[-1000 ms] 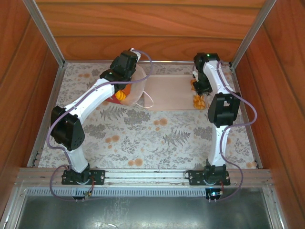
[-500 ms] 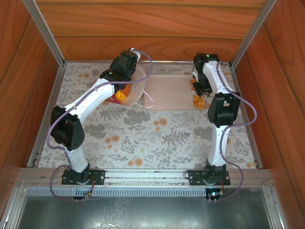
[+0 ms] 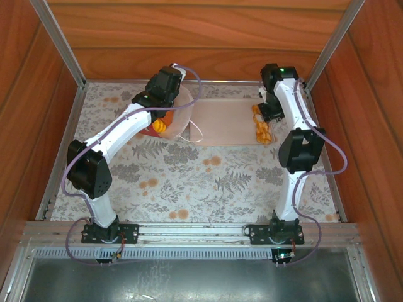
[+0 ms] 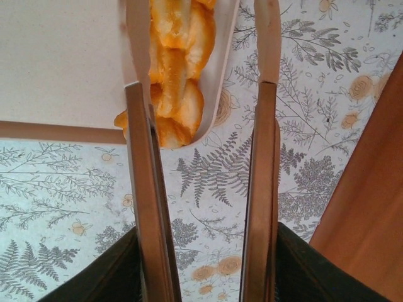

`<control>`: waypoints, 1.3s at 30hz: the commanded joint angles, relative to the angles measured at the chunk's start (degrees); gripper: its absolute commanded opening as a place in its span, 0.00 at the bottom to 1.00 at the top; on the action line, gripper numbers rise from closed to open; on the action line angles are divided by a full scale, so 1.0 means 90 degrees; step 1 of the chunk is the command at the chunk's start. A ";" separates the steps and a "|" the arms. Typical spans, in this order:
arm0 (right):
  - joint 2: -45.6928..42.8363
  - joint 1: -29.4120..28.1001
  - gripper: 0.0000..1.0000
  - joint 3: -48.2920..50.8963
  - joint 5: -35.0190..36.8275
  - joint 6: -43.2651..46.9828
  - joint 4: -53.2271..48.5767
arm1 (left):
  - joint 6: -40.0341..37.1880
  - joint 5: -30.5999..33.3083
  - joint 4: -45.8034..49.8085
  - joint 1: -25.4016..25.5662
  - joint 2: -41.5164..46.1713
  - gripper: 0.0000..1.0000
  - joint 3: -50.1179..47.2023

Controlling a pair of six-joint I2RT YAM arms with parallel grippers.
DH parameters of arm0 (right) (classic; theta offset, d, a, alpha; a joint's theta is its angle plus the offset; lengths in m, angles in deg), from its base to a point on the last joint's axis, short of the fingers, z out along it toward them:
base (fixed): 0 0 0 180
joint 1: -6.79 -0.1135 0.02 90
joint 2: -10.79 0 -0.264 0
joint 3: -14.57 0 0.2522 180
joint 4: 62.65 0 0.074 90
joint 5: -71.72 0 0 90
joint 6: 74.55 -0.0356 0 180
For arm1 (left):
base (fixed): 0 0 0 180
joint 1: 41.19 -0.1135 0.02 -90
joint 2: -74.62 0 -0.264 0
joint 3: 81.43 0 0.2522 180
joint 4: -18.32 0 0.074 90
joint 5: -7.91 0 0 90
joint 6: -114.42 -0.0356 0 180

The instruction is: Take the fake bread out of the paper bag

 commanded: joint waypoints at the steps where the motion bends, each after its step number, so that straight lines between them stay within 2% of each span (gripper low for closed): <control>1: -0.0292 0.0052 0.49 -0.0192 -0.0070 -0.0280 -0.0240 | 0.0017 0.0136 -0.0279 -0.0058 0.0387 0.00 0.0254; 4: -0.0465 0.0054 0.45 -0.0217 -0.0255 -0.0480 -0.0256 | 0.0017 0.0140 -0.0280 -0.0061 0.0414 0.00 0.0257; 9: -0.1000 0.0040 0.40 0.0037 -0.1004 -0.0880 0.0017 | 0.0075 0.0108 -0.0277 -0.0058 0.0465 0.00 0.0179; 15: -0.2165 -0.0038 0.33 0.1387 -0.2294 -0.1503 0.1187 | 0.0138 0.0106 -0.0279 -0.0055 0.0535 0.00 0.0022; 16: -0.2407 -0.0077 0.23 0.1690 -0.2604 -0.1632 0.1470 | 0.0153 0.0097 -0.0282 -0.0062 0.0544 0.00 0.0002; 18: -0.2950 -0.0179 0.18 0.2304 -0.3150 -0.1867 0.2004 | 0.0188 0.0087 -0.0281 -0.0053 0.0572 0.00 -0.0046; 22: -0.3794 -0.0387 0.19 0.3154 -0.3795 -0.2312 0.2714 | 0.0225 0.0055 -0.0284 -0.0057 0.0622 0.00 -0.0117; 28: -0.4539 -0.0800 0.22 0.3560 -0.4459 -0.2763 0.3047 | 0.0264 0.0058 -0.0279 -0.0058 0.0645 0.00 -0.0187; 35: -0.4756 -0.1946 0.24 0.3544 -0.4374 -0.3188 0.3244 | 0.0332 0.0026 -0.0288 -0.0053 0.0657 0.00 -0.0301; 39: -0.4799 -0.2396 0.25 0.3470 -0.4255 -0.3275 0.3351 | 0.0329 -0.0006 -0.0278 -0.0043 0.0658 0.00 -0.0311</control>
